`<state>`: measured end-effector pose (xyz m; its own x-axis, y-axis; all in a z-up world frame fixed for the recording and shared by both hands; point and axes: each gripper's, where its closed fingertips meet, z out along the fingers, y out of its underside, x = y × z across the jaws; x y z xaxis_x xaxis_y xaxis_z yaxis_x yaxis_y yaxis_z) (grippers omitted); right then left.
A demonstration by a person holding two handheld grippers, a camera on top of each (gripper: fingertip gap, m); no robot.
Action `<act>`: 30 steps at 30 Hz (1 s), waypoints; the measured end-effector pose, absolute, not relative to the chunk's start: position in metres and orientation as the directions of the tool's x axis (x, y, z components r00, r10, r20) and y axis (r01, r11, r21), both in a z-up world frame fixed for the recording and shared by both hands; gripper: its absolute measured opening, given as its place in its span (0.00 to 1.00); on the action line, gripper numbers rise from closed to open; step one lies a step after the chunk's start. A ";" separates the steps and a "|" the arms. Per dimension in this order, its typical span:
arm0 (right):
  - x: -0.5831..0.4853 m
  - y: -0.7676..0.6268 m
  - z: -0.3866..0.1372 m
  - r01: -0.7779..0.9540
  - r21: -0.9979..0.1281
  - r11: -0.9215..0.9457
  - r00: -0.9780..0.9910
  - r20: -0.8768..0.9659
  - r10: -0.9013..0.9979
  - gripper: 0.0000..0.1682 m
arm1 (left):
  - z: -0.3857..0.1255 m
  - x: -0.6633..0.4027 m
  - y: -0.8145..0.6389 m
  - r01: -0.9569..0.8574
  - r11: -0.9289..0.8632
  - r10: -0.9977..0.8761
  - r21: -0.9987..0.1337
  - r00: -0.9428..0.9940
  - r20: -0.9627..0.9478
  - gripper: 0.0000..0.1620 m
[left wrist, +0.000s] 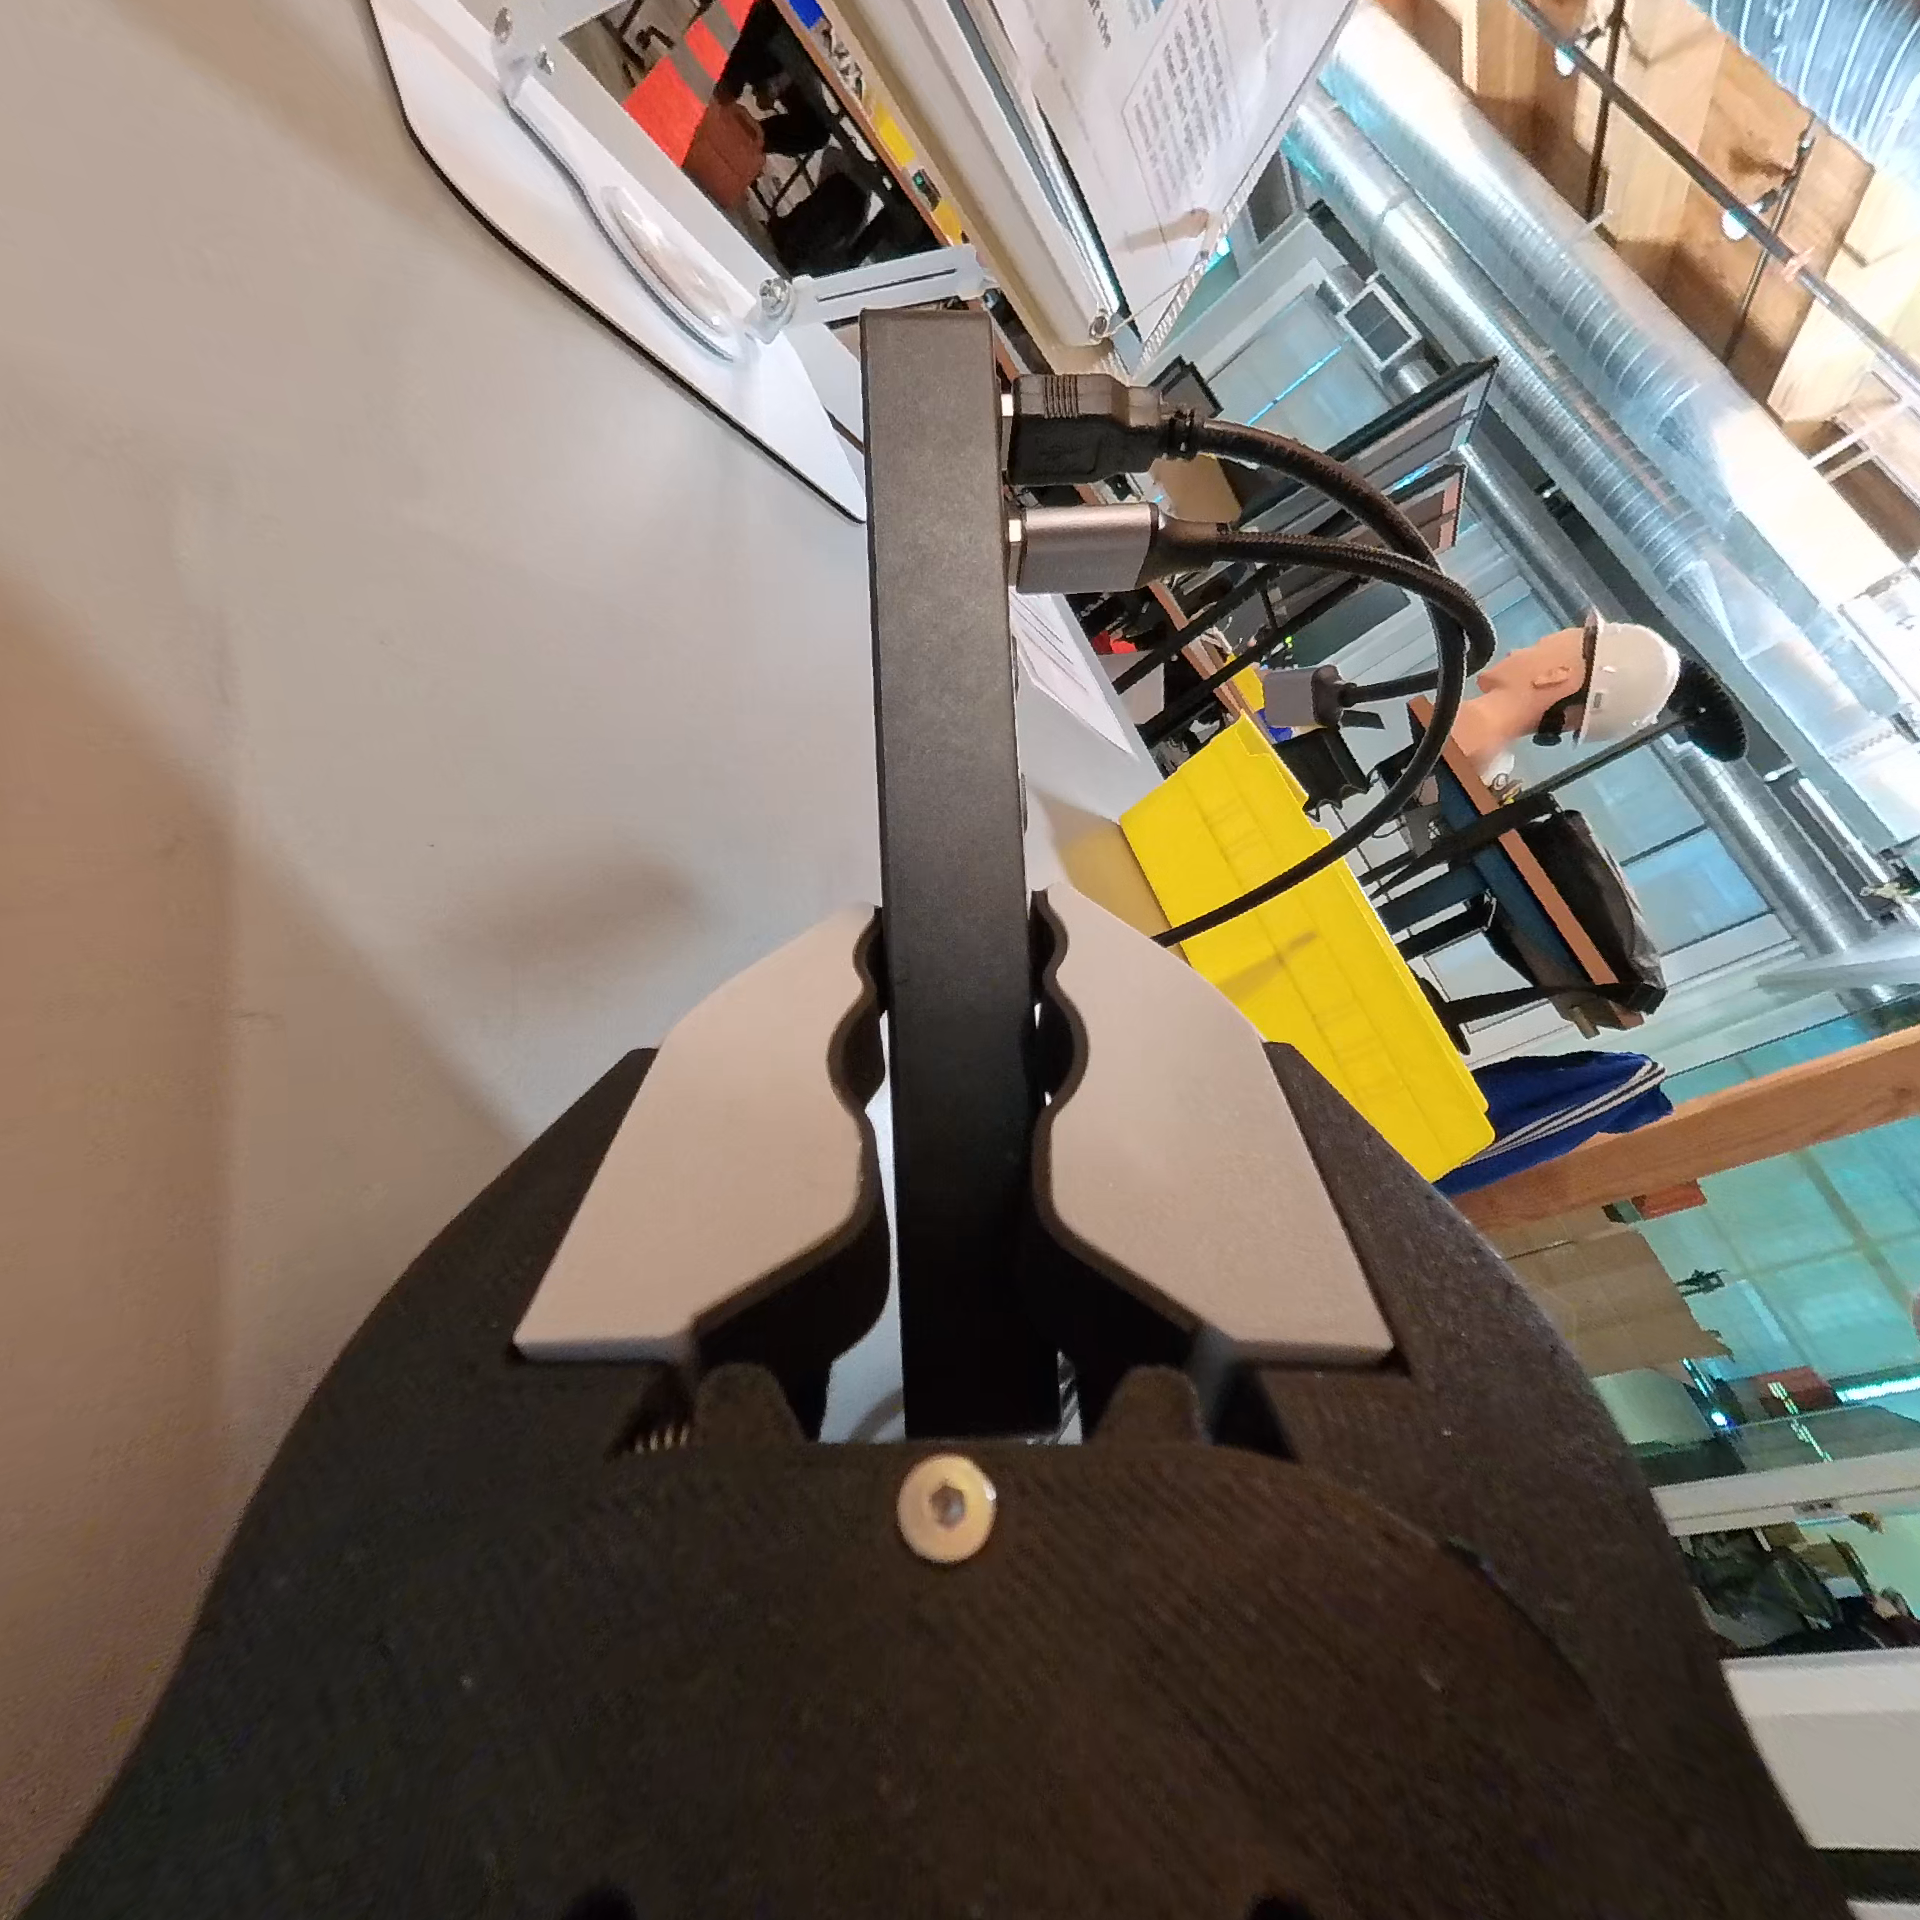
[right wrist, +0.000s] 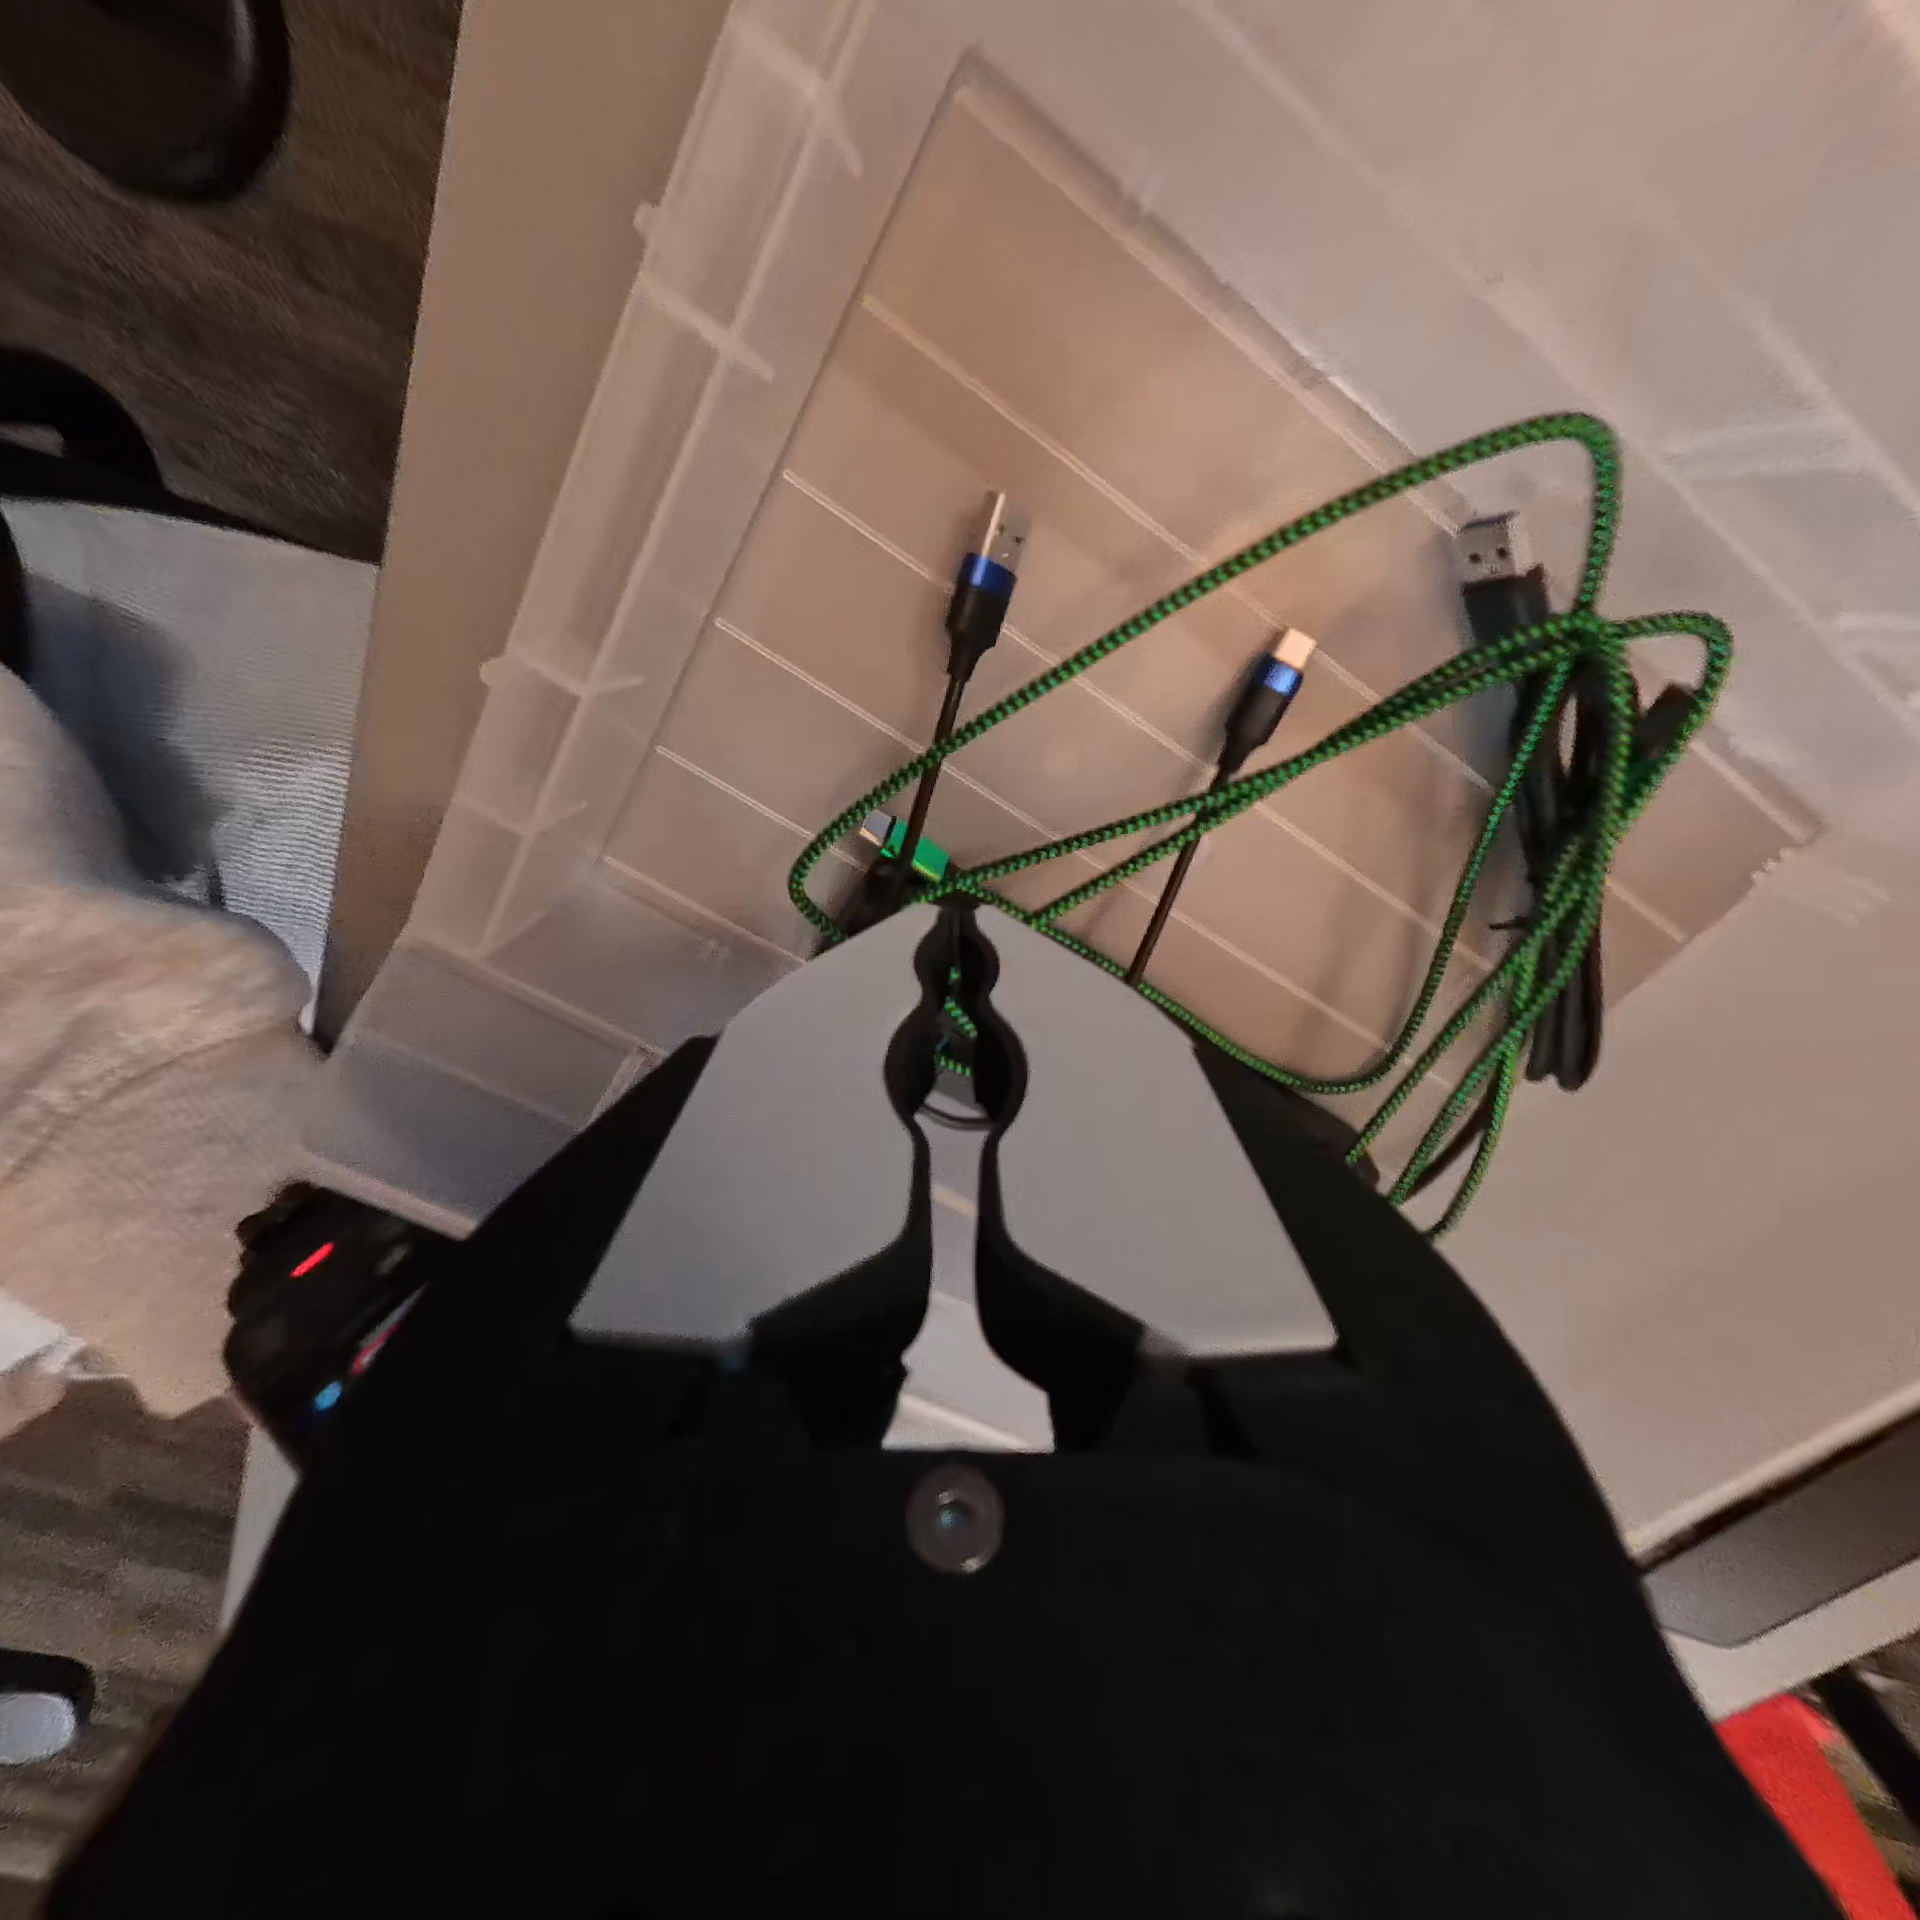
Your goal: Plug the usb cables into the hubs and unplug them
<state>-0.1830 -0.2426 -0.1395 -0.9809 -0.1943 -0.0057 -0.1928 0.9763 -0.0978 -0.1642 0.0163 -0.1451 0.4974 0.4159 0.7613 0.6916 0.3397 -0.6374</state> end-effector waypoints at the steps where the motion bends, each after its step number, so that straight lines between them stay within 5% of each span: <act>1: -0.181 -0.243 -0.145 -0.212 -0.083 0.974 -0.977 -0.006 -0.213 0.03 | -0.145 -0.164 0.016 0.692 0.340 0.416 -0.637 0.497 0.762 0.16; 8: -0.178 -0.242 -0.181 -0.270 0.040 0.962 -0.963 -0.019 -0.270 0.13 | -0.145 -0.164 0.016 0.693 0.339 0.414 -0.636 0.497 0.762 0.16; 18: -0.183 -0.242 -0.175 -0.229 0.029 0.973 -0.973 -0.031 -0.228 0.02 | -0.145 -0.164 0.017 0.695 0.338 0.412 -0.635 0.497 0.763 0.16; 24: -0.214 -0.245 -0.136 -0.104 0.002 0.995 -0.982 0.155 -0.103 0.02 | -0.145 -0.164 0.016 0.695 0.337 0.414 -0.635 0.496 0.763 0.16; 28: -0.250 -0.237 -0.106 -0.220 0.143 0.965 -0.835 0.484 -0.262 0.02 | -0.145 -0.164 0.016 0.695 0.338 0.414 -0.635 0.496 0.763 0.16; 30: -0.246 -0.237 -0.103 -0.255 0.137 0.957 -0.817 0.499 -0.289 0.02 | -0.145 -0.164 0.016 0.695 0.338 0.413 -0.635 0.496 0.764 0.16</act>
